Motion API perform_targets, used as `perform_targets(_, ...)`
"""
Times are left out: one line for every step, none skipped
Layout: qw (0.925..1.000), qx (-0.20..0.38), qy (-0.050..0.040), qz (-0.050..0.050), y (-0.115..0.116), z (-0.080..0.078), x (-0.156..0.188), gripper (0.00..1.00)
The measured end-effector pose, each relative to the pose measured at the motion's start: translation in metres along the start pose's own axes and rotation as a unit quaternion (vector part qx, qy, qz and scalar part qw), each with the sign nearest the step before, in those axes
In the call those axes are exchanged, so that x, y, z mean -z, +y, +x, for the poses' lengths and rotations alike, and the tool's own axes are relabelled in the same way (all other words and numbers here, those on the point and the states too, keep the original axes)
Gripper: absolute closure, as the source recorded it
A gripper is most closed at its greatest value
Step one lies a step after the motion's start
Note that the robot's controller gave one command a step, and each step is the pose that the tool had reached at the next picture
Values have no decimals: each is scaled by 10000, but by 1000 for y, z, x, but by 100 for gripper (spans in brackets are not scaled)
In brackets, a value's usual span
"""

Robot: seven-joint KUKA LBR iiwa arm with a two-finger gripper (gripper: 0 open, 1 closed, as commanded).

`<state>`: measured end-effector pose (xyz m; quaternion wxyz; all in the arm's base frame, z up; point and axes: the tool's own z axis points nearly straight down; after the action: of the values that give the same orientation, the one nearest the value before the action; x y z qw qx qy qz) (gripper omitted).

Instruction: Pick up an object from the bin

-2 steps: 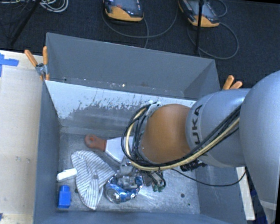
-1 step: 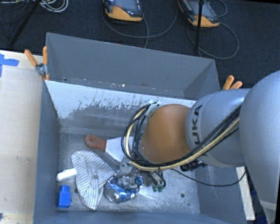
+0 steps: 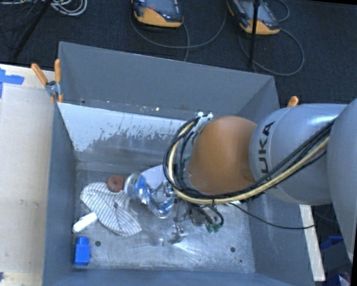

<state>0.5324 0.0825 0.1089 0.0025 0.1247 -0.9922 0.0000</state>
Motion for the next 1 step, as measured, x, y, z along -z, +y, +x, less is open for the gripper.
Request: perform_targets(9917, -1282, -54, 30, 40, 20, -30, 100)
